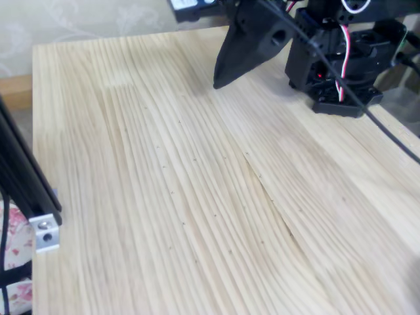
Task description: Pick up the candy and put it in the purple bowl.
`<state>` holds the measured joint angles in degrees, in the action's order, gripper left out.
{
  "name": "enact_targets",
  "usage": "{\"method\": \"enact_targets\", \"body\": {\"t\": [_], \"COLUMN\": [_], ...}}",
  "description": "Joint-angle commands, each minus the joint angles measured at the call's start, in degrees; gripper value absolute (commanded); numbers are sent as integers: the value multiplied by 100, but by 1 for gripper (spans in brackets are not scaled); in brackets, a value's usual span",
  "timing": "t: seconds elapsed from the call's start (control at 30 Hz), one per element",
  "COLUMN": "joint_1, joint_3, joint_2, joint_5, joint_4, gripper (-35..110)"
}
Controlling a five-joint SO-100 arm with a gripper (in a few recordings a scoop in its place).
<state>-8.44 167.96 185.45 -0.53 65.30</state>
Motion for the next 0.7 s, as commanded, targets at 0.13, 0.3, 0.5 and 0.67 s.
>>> {"method": "enact_targets", "body": {"t": [0.13, 0.3, 0.5, 0.67], "joint_1": [-70, -167, -105, -105], "joint_3": [149, 325, 325, 325], "joint_2": [352, 352, 352, 352], "joint_5": [229, 193, 114, 114], "joint_4": [88, 0, 0, 0], "gripper": [-1, -1, -1, -1]}}
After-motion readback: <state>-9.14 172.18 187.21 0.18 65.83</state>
